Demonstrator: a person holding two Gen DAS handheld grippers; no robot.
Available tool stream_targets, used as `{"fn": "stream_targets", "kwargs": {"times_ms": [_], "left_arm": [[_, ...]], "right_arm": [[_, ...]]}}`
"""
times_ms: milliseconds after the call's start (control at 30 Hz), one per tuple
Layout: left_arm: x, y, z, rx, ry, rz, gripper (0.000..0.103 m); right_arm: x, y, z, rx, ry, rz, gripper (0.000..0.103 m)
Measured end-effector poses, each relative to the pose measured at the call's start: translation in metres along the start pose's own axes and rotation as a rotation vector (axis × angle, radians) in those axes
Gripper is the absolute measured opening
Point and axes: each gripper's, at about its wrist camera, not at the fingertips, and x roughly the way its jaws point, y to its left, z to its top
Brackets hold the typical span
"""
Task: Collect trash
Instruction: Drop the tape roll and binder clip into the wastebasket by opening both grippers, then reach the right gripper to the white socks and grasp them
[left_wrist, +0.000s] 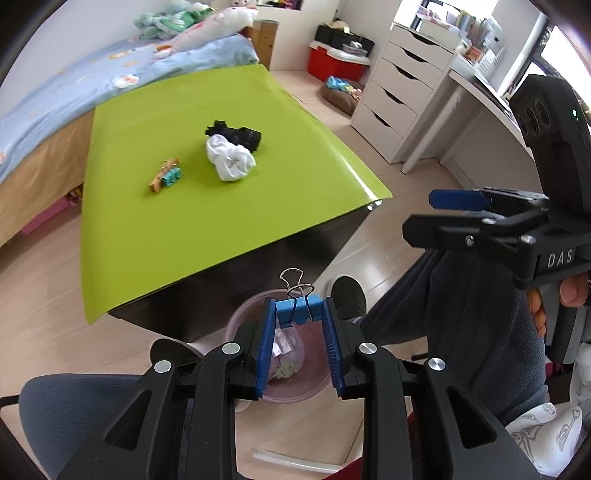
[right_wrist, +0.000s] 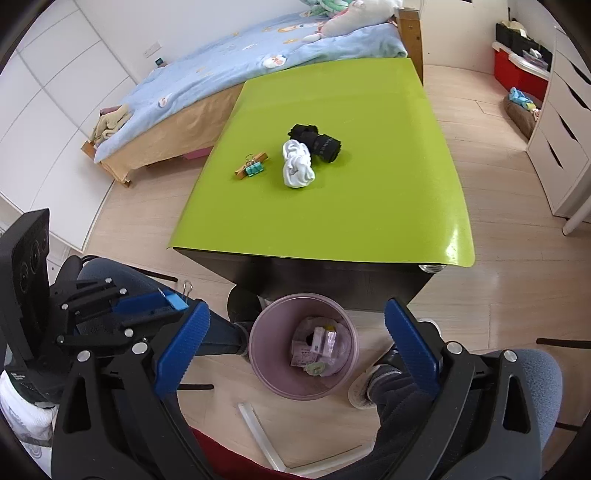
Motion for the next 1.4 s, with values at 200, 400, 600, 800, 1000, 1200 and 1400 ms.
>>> {"fn": "stream_targets", "kwargs": {"times_ms": [200, 400, 600, 800, 1000, 1200, 1400], "left_arm": [[0.007, -0.003, -0.001, -0.017, 0.005, 0.001, 0.09], [0.001, 0.01, 0.001, -0.061, -0.034, 0.062, 0.095], [-0.006, 0.023, 0.004, -0.102, -0.063, 0.074, 0.095], [-0.013, 0.032, 0.007, -0.123, -0.081, 0.085, 0.095], [-0.019, 0.044, 0.014, -0.142, -0.107, 0.097, 0.095], [-0.024, 0.057, 0.026, -0.152, -0.13, 0.104, 0.095], [-0.027, 0.067, 0.031, -0.169, -0.14, 0.106, 0.095]], "right_arm": [[0.0, -0.006, -0.003, 0.011, -0.001, 0.007, 0.097], [0.003, -0.005, -0.003, 0.009, -0.001, 0.018, 0.097], [0.007, 0.001, -0.003, -0.003, 0.003, 0.024, 0.098], [0.01, 0.006, 0.002, -0.01, 0.009, 0.032, 0.098], [0.017, 0.011, 0.028, -0.026, 0.013, 0.044, 0.098], [0.039, 0.02, 0.073, -0.046, 0.039, 0.043, 0.098], [0.078, 0.027, 0.117, -0.068, 0.1, 0.015, 0.098]]}}
